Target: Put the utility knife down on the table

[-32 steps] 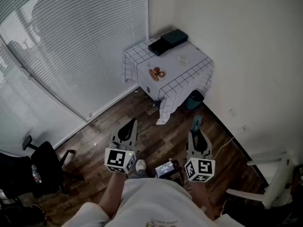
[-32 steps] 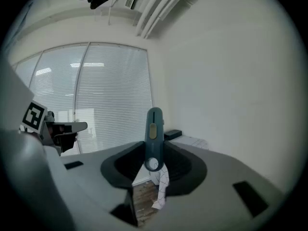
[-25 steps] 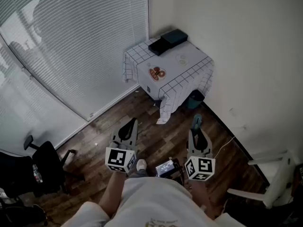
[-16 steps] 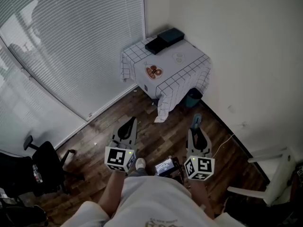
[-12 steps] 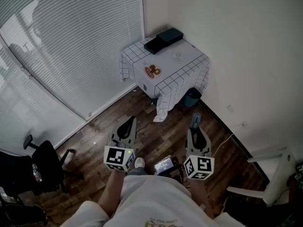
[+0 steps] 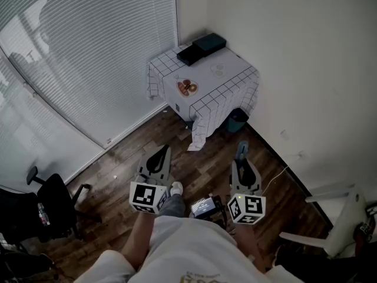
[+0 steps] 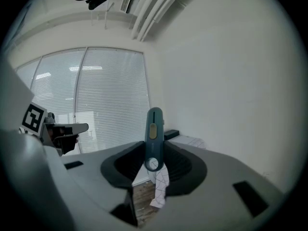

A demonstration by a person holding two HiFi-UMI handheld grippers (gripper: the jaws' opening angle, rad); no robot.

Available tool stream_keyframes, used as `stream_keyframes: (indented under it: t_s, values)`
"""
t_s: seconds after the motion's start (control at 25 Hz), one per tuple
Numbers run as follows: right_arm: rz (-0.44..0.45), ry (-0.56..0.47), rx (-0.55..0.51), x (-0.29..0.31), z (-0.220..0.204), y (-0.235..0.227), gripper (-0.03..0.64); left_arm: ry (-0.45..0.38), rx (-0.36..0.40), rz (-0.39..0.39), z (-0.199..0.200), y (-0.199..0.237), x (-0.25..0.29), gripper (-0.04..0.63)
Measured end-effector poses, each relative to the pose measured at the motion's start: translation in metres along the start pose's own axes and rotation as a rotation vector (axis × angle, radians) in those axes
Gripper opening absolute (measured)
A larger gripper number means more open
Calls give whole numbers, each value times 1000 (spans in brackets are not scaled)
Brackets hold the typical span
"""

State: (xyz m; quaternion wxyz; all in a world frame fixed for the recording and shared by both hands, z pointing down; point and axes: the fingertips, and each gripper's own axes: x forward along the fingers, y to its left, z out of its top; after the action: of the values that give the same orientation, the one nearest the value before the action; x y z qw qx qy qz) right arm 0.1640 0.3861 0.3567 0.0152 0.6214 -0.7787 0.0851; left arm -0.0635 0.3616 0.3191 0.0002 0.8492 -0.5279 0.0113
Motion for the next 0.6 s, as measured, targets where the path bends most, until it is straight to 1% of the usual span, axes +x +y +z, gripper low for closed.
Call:
stream_keyframes:
  t_s: [0.2, 0.4, 0.6]
  values:
    - [-13, 3, -1, 23, 0, -2, 132, 0, -11, -8, -6, 15, 21, 8]
    - [-23, 15, -13, 65, 2, -1, 132, 8, -17, -21, -12, 42, 58, 8]
    - [-35, 32, -12, 115, 3, 1, 132, 12, -23, -21, -16, 78, 98, 8]
